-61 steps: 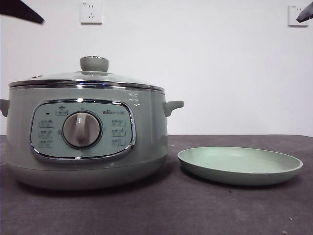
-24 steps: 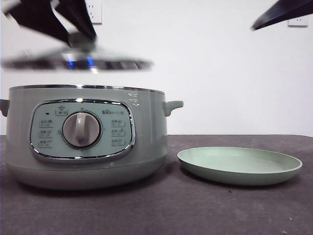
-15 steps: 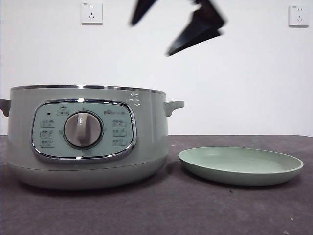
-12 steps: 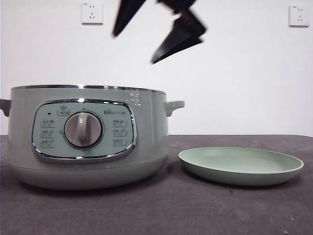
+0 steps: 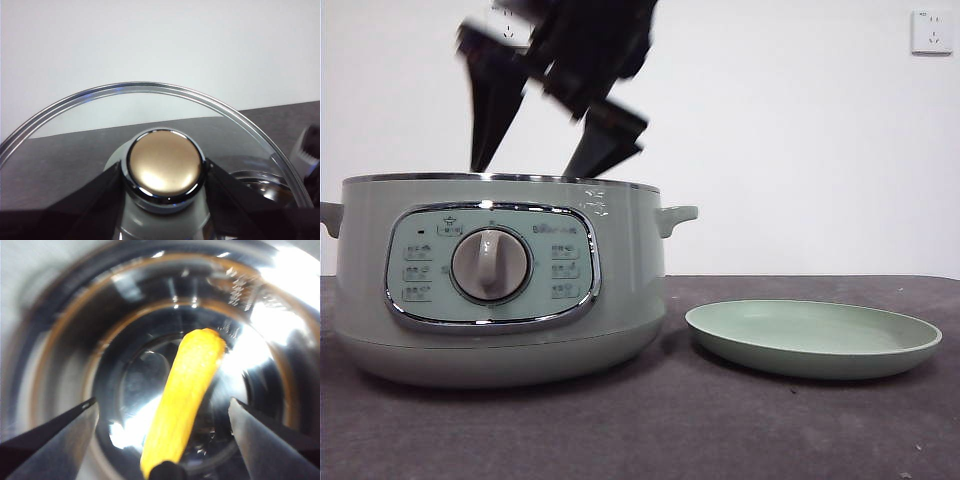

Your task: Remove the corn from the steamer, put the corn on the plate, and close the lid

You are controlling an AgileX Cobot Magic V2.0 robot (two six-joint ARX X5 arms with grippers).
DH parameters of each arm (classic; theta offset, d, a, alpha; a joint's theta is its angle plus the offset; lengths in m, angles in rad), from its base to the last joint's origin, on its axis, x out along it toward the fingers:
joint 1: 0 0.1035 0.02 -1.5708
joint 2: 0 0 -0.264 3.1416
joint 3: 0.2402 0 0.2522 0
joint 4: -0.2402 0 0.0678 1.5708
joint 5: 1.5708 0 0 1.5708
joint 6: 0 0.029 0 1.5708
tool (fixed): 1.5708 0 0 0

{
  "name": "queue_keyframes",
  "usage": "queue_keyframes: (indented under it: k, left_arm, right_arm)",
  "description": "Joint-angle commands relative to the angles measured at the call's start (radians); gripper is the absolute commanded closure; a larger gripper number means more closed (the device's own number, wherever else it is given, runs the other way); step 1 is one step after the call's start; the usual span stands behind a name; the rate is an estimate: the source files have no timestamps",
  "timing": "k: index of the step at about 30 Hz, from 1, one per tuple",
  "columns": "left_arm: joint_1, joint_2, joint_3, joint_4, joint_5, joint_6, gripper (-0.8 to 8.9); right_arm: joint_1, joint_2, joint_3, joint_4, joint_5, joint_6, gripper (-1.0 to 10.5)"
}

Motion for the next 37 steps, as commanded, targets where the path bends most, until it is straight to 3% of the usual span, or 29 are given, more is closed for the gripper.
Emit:
queue_keyframes:
  k: [1,7,10,17,28,33,37]
  left_arm:
    - [0.0,-0.023,0.01,0.034,-0.018,0.021,8.22]
    - [0.0,-0.028,0.01,0.023,-0.037,0.028,8.22]
    - [0.0,-0.028,0.01,0.019,-0.036,0.028,8.22]
    - [0.0,-0.028,0.01,0.008,-0.035,0.028,8.22]
    - [0.0,-0.024,0.01,0.005,-0.032,0.027,8.22]
    - [0.0,-0.002,0.01,0.013,-0.024,0.027,8.23]
    - [0.0,0.027,0.01,0.038,0.044,0.027,8.22]
  right_arm:
    - [0.015,0.058,0.021,-0.007,0.026,-0.01,5.1]
    - [0.021,0.137,0.034,-0.001,0.063,-0.01,5.2]
    - [0.019,0.162,0.034,0.0,0.064,-0.01,6.0]
    - [0.018,0.166,0.034,0.013,0.069,-0.01,9.7]
    - [0.001,0.034,0.055,-0.009,0.071,-0.009,9.6]
    - [-0.043,-0.121,0.055,-0.098,0.074,-0.01,9.6]
    - [-0.1,-0.233,0.055,-0.235,0.074,-0.01,9.6]
